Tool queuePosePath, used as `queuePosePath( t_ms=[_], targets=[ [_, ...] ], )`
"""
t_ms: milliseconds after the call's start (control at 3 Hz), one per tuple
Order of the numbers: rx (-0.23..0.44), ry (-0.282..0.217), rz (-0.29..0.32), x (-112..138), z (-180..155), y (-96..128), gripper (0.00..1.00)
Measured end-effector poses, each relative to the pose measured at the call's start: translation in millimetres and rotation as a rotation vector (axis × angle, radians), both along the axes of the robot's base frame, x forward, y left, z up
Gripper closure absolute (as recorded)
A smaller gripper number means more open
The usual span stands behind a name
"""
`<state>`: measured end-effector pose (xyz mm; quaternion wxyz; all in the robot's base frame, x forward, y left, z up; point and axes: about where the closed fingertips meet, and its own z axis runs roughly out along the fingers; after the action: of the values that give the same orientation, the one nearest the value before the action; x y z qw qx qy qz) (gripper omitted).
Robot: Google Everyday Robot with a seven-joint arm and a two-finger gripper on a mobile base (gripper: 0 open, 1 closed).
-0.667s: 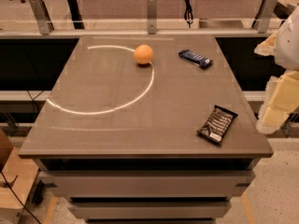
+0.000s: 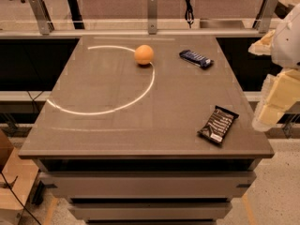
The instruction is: Move rxbar chocolate near orange
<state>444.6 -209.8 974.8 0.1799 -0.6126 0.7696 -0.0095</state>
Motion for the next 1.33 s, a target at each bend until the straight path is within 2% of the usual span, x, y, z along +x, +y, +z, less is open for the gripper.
queuePosePath(
  t_ms=[333, 667, 1000, 1333],
  targets=[
    [0.134, 0.001, 0.028, 18, -12, 9, 0.0],
    [0.261, 0.031, 0.021, 28, -32, 12, 0.0],
    [0.338, 0.057, -0.005, 28, -53, 13, 0.0],
    [0.376, 0.089, -0.015, 24, -80, 19, 0.0]
  ],
)
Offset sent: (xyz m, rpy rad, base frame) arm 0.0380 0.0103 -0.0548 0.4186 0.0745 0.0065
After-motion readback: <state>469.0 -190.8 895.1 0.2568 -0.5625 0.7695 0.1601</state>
